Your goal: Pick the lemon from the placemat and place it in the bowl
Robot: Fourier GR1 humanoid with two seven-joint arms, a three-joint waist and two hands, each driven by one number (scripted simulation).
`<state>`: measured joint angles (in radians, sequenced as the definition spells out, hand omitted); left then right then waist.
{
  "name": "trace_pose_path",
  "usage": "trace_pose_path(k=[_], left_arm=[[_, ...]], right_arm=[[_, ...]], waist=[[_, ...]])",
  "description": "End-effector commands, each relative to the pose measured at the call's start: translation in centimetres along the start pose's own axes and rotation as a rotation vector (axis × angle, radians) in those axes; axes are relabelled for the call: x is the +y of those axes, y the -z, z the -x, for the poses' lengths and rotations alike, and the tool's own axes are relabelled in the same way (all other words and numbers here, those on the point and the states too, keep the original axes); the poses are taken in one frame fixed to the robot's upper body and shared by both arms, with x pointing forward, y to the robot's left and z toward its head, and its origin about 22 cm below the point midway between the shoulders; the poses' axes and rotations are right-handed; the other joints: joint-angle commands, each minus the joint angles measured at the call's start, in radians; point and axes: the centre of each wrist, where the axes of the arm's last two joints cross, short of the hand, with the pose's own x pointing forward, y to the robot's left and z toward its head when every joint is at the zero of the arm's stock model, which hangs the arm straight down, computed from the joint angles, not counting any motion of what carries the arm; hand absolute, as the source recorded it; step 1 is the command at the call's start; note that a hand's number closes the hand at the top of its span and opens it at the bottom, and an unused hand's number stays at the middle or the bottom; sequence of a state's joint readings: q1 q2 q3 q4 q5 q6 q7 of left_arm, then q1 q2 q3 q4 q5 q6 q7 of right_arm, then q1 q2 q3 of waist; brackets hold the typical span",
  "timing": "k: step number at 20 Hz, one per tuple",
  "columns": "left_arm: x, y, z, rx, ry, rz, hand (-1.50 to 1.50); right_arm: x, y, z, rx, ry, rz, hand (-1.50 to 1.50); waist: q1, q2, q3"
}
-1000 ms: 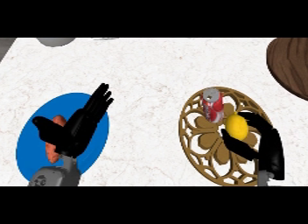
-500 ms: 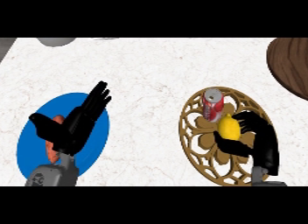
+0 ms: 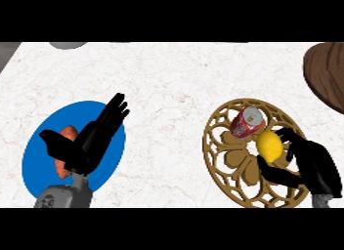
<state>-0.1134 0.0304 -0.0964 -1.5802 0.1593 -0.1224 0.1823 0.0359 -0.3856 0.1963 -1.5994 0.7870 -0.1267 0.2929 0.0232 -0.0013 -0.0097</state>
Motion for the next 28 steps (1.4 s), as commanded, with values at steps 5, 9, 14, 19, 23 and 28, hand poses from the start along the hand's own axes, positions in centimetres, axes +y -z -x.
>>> trace_pose_path(k=[5, 9, 14, 19, 23, 28], left_arm=[[0.8, 0.1, 0.5, 0.008, 0.004, -0.035, 0.00], [0.4, 0.3, -0.3, 0.006, -0.002, -0.043, 0.00], [0.9, 0.2, -0.4, -0.007, 0.017, -0.051, 0.00], [0.9, 0.2, -0.8, -0.009, 0.002, -0.036, 0.00], [-0.6, -0.6, 1.4, 0.006, 0.000, -0.038, 0.00], [-1.9, 0.9, -0.9, -0.013, -0.001, -0.003, 0.00]], right_arm=[[-9.3, -0.4, 5.4, -0.316, -0.325, -0.178, 1.50], [-15.2, -2.2, 2.7, -0.386, -0.269, -0.075, 1.50], [-20.2, -3.7, 0.9, -0.356, -0.238, 0.104, 1.50], [-27.0, -3.4, 2.1, -0.324, -0.176, 0.174, 1.50], [-25.3, -2.0, 2.7, -0.310, -0.137, 0.195, 1.50], [-28.6, 2.2, 1.2, -0.273, -0.141, 0.238, 1.50]], waist=[[-0.040, -0.001, 0.009], [-0.049, -0.005, 0.009], [-0.044, -0.004, 0.009], [-0.031, -0.001, 0.009], [-0.023, 0.001, 0.010], [-0.007, 0.005, 0.009]])
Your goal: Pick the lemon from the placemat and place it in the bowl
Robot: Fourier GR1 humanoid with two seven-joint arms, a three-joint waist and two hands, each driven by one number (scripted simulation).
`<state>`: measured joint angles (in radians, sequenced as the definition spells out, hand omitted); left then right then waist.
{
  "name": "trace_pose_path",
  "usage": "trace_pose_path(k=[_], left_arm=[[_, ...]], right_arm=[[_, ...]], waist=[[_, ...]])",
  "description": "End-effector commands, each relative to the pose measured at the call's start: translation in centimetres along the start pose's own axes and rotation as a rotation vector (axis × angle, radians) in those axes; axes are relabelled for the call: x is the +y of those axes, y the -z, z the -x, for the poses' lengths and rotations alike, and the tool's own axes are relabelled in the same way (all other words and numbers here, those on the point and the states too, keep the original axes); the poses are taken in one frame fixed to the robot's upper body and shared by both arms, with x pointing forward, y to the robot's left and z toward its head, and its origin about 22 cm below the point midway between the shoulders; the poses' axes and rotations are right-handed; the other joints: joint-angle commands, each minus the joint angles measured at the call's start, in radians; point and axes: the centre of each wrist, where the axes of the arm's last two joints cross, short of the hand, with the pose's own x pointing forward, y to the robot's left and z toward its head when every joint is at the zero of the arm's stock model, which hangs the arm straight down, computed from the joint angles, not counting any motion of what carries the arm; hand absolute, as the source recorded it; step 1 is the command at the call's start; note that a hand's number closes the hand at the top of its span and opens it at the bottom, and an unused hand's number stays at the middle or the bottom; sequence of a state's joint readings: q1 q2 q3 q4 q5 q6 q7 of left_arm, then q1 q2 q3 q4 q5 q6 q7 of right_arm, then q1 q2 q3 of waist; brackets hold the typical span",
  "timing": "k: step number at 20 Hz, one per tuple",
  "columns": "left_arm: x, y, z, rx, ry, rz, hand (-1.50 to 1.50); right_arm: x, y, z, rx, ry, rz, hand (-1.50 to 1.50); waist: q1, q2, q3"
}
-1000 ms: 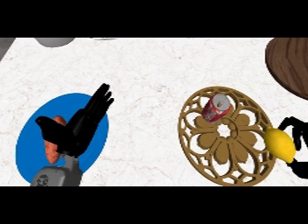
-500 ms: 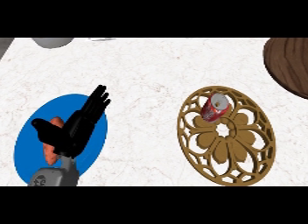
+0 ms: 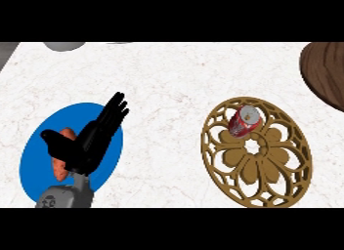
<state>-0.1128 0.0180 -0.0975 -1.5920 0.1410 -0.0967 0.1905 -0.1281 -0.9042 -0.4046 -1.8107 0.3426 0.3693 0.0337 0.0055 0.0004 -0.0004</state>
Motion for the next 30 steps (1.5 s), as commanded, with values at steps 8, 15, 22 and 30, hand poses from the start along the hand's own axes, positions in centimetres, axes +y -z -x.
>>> trace_pose_path(k=[8, 15, 22, 30], left_arm=[[0.3, 1.2, -1.2, -0.018, 0.003, 0.021, 0.00], [-0.5, 2.1, 1.0, 0.001, -0.001, 0.041, 0.00], [-1.5, 1.7, -0.5, -0.012, 0.012, 0.063, 0.00], [-0.8, 1.9, -0.9, -0.023, 0.022, 0.091, 0.00]], right_arm=[[1.1, 7.5, 5.3, 0.084, 0.075, 0.065, 1.50], [6.3, 12.3, 6.5, 0.079, 0.011, 0.049, 1.50], [9.2, 12.8, 9.0, 0.157, -0.150, 0.021, 1.50], [12.2, 12.7, 10.3, 0.338, 0.035, -0.107, -1.50]], waist=[[0.021, 0.006, 0.001], [0.041, 0.018, 0.001], [0.065, 0.025, 0.003], [0.084, 0.037, 0.006]])
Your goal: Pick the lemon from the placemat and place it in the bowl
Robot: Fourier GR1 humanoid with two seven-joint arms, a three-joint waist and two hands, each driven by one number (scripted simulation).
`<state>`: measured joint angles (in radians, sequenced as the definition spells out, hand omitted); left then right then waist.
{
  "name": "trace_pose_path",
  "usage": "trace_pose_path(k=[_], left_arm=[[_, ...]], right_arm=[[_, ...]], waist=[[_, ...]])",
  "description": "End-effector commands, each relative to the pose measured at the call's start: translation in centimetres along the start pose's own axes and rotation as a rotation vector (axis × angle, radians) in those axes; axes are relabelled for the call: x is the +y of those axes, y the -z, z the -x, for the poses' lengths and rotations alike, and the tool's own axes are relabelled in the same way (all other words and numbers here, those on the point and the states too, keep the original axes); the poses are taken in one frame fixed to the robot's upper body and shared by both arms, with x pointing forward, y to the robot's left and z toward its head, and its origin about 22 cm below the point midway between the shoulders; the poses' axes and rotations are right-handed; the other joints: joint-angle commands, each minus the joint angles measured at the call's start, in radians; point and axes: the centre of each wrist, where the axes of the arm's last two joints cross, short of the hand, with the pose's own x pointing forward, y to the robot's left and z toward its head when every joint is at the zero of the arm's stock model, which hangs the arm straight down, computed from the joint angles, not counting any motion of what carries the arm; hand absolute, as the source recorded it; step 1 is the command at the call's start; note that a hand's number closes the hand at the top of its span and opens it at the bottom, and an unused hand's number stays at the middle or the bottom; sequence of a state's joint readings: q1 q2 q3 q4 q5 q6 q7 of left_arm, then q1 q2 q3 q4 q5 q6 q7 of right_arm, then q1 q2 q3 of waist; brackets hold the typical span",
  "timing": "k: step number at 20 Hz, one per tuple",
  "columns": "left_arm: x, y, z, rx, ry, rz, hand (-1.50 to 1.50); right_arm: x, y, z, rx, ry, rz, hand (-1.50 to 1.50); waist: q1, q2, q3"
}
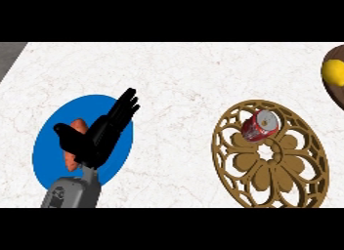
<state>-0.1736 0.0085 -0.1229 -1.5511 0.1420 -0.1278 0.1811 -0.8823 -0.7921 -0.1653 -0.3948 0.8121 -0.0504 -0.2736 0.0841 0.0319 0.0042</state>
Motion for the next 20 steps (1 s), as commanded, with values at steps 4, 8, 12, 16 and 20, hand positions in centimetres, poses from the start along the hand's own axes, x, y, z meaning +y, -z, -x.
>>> trace_pose_path(k=[4, 8, 12, 16, 20], left_arm=[[-0.7, 0.2, 0.1, -0.007, -0.007, 0.004, 0.00], [0.6, -0.7, 0.4, -0.002, -0.011, -0.029, 0.00], [1.1, -0.4, 0.6, 0.011, -0.019, -0.052, 0.00], [1.0, -1.7, 1.2, 0.023, -0.001, -0.066, 0.00], [2.5, -1.5, 0.2, 0.016, 0.008, -0.079, 0.00]], right_arm=[[0.3, 0.4, 0.4, -0.047, 0.247, -0.003, -1.50], [0.5, 0.0, 1.3, -0.083, 0.576, 0.121, -1.50], [0.3, -0.2, 1.8, -0.211, 0.840, 0.308, -1.50], [-1.8, -3.0, 6.9, -0.324, 0.967, 0.328, -1.50], [-4.2, -6.0, 11.0, -0.378, 1.057, 0.310, -1.50]], waist=[[0.000, 0.003, 0.003], [-0.030, -0.012, 0.004], [-0.051, -0.013, 0.004], [-0.069, -0.023, 0.001], [-0.082, -0.028, -0.002]])
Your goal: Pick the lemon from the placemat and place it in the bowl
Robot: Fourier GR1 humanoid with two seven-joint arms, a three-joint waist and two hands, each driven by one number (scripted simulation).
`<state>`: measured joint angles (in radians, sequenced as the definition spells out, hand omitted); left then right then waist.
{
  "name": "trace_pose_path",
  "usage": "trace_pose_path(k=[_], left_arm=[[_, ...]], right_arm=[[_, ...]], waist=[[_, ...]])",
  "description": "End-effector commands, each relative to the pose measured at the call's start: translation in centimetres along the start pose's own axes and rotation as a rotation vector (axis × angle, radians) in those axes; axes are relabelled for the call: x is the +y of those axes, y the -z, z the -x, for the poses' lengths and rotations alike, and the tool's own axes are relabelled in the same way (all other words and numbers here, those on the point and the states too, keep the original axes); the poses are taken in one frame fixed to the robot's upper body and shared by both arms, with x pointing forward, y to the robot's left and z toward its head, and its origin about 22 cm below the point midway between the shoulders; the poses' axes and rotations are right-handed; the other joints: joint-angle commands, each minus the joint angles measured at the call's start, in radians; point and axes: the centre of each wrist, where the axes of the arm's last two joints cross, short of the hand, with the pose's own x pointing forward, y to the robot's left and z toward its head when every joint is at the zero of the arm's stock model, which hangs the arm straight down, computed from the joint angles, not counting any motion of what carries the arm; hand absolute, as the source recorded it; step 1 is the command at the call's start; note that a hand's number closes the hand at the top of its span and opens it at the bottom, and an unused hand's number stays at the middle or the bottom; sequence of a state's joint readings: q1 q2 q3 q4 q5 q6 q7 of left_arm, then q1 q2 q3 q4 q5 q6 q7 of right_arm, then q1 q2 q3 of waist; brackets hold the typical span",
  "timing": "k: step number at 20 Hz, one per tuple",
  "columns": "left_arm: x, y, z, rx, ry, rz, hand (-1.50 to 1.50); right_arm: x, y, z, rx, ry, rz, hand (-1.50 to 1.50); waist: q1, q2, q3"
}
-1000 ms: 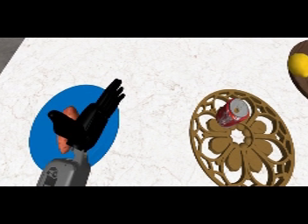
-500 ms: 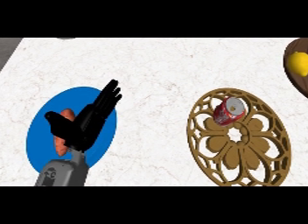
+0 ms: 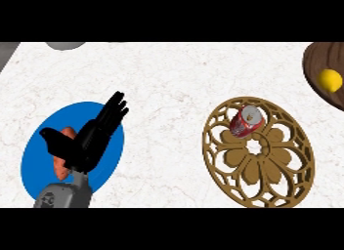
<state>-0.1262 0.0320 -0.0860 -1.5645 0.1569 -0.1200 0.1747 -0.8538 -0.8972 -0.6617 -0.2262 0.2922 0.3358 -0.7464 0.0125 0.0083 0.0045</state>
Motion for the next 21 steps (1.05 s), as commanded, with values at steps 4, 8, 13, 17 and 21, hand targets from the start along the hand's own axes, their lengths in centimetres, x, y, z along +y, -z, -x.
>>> trace_pose_path(k=[4, 8, 13, 17, 21], left_arm=[[0.8, -1.5, 1.1, 0.010, 0.001, -0.040, 0.00], [1.9, -1.9, 0.2, 0.017, 0.001, -0.072, 0.00], [2.8, -2.8, 0.3, 0.028, -0.012, -0.116, 0.00], [3.2, -3.3, 0.7, 0.019, -0.023, -0.150, 0.00], [3.0, -3.2, 0.9, 0.029, -0.014, -0.146, 0.00]], right_arm=[[-6.2, -6.5, 1.4, -0.123, 0.160, 0.022, -1.50], [-9.5, -9.8, 0.9, -0.138, 0.172, 0.003, -1.50], [-11.8, -15.4, 1.7, -0.129, 0.170, -0.030, 1.50], [-11.7, -21.6, 3.5, -0.032, 0.183, -0.037, 1.50], [-10.1, -24.7, 4.6, 0.061, 0.175, -0.165, 1.50]], waist=[[-0.026, -0.011, -0.003], [-0.069, -0.026, -0.005], [-0.114, -0.036, -0.003], [-0.143, -0.039, 0.000], [-0.150, -0.039, -0.002]])
